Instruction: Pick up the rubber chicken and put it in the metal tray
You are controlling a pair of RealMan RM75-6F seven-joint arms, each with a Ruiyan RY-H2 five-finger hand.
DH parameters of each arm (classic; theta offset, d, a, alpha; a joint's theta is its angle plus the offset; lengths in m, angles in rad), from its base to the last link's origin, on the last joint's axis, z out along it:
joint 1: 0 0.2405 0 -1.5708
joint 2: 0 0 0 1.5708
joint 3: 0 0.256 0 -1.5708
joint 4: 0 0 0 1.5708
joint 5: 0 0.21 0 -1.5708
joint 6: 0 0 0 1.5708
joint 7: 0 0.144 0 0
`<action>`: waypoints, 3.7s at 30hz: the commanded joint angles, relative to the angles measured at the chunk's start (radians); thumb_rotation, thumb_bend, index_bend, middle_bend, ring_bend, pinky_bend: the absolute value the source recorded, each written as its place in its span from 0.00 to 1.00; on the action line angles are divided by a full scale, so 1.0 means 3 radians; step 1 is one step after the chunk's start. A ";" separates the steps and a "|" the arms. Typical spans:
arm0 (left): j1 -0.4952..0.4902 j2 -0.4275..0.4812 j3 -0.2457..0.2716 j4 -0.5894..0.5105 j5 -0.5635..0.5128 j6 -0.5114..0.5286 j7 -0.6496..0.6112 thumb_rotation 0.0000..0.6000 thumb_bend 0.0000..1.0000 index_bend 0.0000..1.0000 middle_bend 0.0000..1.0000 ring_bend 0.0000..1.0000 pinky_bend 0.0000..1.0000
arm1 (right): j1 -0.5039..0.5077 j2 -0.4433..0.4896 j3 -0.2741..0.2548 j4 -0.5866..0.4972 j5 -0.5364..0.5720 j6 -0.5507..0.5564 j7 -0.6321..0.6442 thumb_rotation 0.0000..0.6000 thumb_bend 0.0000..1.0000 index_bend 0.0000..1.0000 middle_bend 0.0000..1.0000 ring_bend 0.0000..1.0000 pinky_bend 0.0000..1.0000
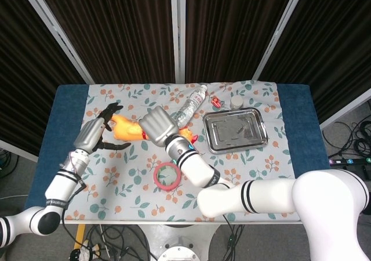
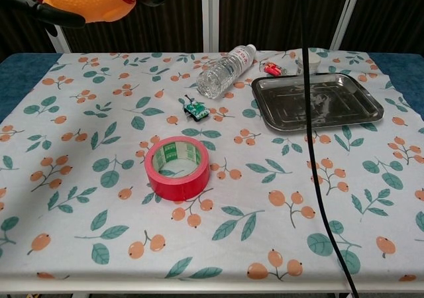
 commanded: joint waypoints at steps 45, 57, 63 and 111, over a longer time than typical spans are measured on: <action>0.0281 0.0064 0.0123 0.0133 0.0266 0.0280 -0.0099 0.57 0.06 0.16 0.11 0.10 0.29 | -0.0621 0.0681 -0.0272 -0.0544 -0.0772 -0.0126 0.0419 1.00 0.73 0.66 0.59 0.57 0.84; 0.0489 0.0068 0.0227 0.0157 0.0635 0.0604 -0.0091 0.73 0.05 0.16 0.11 0.10 0.29 | -0.1890 0.0896 -0.0588 0.0093 -0.2270 -0.0430 0.1855 1.00 0.72 0.66 0.59 0.57 0.84; 0.0547 0.0066 0.0246 0.0150 0.0711 0.0710 -0.0014 0.75 0.05 0.16 0.11 0.10 0.29 | -0.2213 0.0491 -0.0615 0.0997 -0.2785 -0.0669 0.2454 1.00 0.72 0.66 0.59 0.57 0.82; 0.0760 0.0206 0.0236 0.0350 0.0637 0.0779 0.0123 0.97 0.04 0.16 0.11 0.10 0.27 | -0.3117 0.0539 -0.0341 0.1823 -0.3867 -0.0372 0.3756 1.00 0.00 0.00 0.02 0.00 0.08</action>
